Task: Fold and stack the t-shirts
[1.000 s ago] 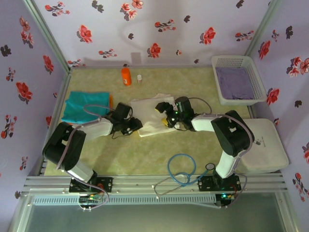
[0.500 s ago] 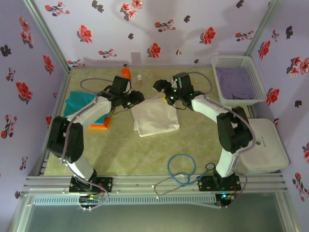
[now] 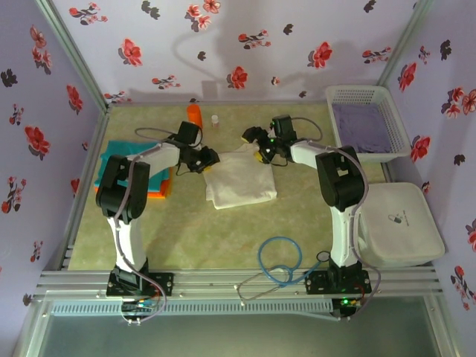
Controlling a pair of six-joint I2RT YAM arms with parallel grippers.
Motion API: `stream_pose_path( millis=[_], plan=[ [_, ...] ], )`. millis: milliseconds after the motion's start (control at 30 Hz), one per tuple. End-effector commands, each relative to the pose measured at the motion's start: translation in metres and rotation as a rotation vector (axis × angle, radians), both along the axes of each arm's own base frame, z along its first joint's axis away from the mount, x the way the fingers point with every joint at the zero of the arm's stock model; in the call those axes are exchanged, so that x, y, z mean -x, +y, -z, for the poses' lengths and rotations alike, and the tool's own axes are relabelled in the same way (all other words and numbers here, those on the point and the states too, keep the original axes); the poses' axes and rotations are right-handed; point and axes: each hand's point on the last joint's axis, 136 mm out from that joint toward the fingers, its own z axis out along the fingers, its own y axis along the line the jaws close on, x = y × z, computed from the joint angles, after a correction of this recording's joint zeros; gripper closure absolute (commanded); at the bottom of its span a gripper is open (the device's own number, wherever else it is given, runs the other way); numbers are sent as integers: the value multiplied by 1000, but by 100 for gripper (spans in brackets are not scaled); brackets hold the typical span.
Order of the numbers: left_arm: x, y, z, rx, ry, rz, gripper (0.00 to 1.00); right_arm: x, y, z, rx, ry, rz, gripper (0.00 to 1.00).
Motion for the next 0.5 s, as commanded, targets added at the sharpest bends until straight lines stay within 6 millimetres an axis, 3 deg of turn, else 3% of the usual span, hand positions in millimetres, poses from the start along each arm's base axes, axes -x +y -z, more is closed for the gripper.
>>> stream_pose_path(
  millis=[0,167,233,333,467],
  plan=[
    [-1,13,-4,-26,5,42,62,-9,3,-18,-31,-66,-22,11],
    [11,32,-30,-71,-31,56,58,-3,1,-62,-39,-143,-54,11],
    [20,36,-36,-89,-44,71,50,4,-1,-77,-25,-165,-71,11],
    [37,44,-34,-114,-50,91,42,18,-6,-93,1,-185,-96,10],
    [57,48,-17,-155,-14,155,36,36,-16,-99,32,-190,-110,11]
  ],
)
